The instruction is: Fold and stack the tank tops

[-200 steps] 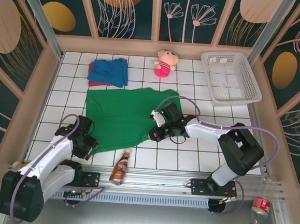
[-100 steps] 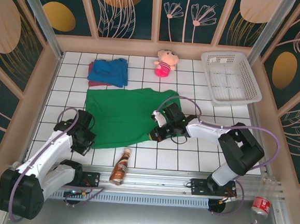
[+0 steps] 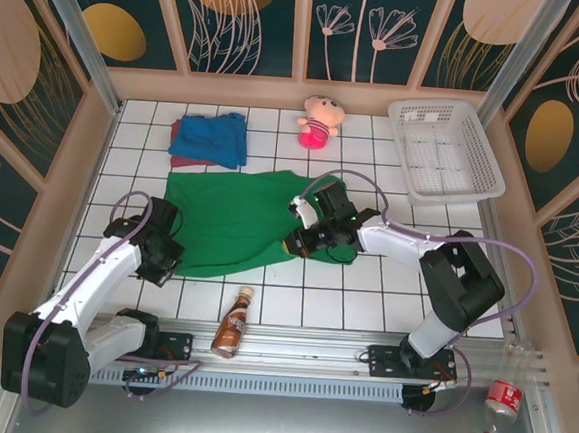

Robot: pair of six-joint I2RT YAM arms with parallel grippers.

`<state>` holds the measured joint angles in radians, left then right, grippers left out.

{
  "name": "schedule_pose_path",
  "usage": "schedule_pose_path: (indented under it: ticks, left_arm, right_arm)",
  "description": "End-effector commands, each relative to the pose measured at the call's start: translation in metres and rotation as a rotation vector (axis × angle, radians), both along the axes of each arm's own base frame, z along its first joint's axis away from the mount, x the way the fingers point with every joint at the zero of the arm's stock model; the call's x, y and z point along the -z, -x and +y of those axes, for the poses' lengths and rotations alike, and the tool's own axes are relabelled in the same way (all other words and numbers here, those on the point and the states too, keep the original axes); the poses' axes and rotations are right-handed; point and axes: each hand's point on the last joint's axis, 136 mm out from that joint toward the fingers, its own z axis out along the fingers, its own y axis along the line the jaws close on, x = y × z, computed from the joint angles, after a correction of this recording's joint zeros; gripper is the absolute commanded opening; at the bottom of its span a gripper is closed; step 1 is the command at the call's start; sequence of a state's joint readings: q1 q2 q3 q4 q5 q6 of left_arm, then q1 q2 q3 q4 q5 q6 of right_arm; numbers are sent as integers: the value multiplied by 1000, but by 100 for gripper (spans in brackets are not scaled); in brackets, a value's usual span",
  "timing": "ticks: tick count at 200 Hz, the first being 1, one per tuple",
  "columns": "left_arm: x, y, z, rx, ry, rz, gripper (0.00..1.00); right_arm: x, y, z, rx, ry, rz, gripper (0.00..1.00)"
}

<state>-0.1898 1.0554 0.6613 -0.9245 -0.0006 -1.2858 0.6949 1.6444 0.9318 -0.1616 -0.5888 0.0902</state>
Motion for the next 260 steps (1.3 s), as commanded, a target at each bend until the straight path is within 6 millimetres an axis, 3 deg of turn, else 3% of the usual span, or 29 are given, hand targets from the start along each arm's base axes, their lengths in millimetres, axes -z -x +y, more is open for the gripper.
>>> schedule_pose_path:
  ticks: [1,38,72,91,165,196,218,260]
  left_arm:
    - [-4,-13,4,10,-5,-25,10]
    - [-8,-31,10,31,-19,-21,11]
    - [-2,-34,17,33,-17,6,11]
    - [-2,-49,19,33,-14,-27,12]
    - [16,-74,23,98,-34,23,16]
    - [25,-81,27,115,-58,37,25]
    - [27,-85,31,138,-85,57,35]
    - [5,-91,37,160,-127,26,55]
  right_arm:
    - [4,-3,4,-40,4,5,0]
    - [13,-17,0,-22,16,17,0]
    - [7,-30,2,-4,-5,5,0]
    - [6,-37,5,4,-11,1,0]
    - [29,-60,4,61,20,19,2]
    - [39,-71,0,112,37,25,4]
    - [36,-79,2,140,28,9,6]
    - [33,-97,-7,220,51,-49,17]
